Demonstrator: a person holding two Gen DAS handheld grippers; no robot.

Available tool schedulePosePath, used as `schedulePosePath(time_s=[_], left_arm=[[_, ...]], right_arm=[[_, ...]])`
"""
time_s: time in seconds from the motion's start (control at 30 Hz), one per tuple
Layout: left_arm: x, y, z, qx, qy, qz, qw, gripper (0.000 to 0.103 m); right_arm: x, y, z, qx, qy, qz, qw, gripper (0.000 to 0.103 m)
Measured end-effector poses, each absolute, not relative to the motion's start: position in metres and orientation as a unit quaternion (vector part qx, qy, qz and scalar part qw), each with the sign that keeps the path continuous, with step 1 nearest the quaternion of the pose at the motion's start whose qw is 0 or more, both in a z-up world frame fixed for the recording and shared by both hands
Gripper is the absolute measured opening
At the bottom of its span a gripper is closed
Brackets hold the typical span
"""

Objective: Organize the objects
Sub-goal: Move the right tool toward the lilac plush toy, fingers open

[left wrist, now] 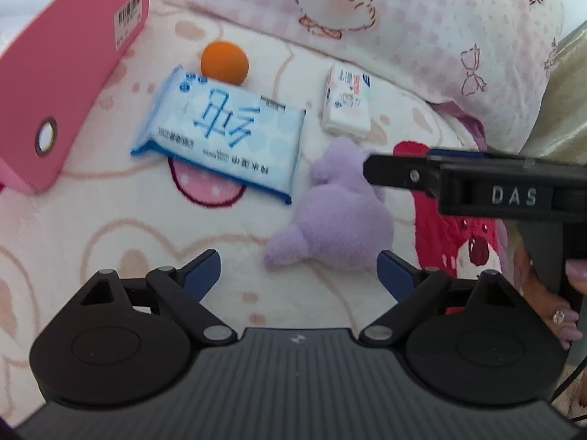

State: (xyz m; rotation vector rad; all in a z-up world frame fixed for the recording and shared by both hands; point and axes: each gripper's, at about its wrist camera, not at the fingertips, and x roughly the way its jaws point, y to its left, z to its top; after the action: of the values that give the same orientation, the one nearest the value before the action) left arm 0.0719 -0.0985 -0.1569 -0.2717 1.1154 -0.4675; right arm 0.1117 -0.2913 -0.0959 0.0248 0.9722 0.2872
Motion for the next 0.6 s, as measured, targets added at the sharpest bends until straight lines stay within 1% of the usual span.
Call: schedulePosePath(time_s=[0.2,0.23,0.27,0.33,0.37,0.43,0.5,0.57,0.6], left_arm=[[0.063,-0.105,-0.166,-0.112,0.519,-0.220,0.818,0.092],[0.062,-0.105,-0.166,-0.110,0.516,-0.220,0.820,0.090],[0.061,-0.105,-0.166,-0.108,0.514,-0.221,0.822,0.081],[0.060,-0.105,-0.167,-0.110,0.508,-0.222,0.825,0.068],[0.060,-0.105,-0.167,-0.113,0.507,-0.224,0.825,0.064],[0.060,-0.104,-0.169,-0.123,0.504,-0.228,0.824,0.060],[0.061,-0.103,-0.170,-0.137,0.501,-0.232,0.823,0.056],[0.060,-0.103,-0.170,-0.144,0.498,-0.235,0.822,0.055],[0.060,-0.103,-0.170,-0.145,0.497,-0.235,0.823,0.054]], right_arm=[[0.128,-0.289,-0.104,0.005,0.476,0.159,0.865,0.091],[0.131,-0.292,-0.107,0.009,0.474,0.156,0.866,0.091],[0.135,-0.294,-0.110,0.013,0.472,0.152,0.868,0.091],[0.138,-0.303,-0.118,0.039,0.469,0.146,0.870,0.091],[0.139,-0.307,-0.122,0.055,0.469,0.147,0.869,0.091],[0.139,-0.315,-0.126,0.101,0.466,0.151,0.866,0.090],[0.139,-0.316,-0.130,0.123,0.465,0.158,0.863,0.087],[0.141,-0.311,-0.132,0.104,0.467,0.157,0.864,0.078],[0.142,-0.310,-0.134,0.096,0.466,0.155,0.866,0.076]])
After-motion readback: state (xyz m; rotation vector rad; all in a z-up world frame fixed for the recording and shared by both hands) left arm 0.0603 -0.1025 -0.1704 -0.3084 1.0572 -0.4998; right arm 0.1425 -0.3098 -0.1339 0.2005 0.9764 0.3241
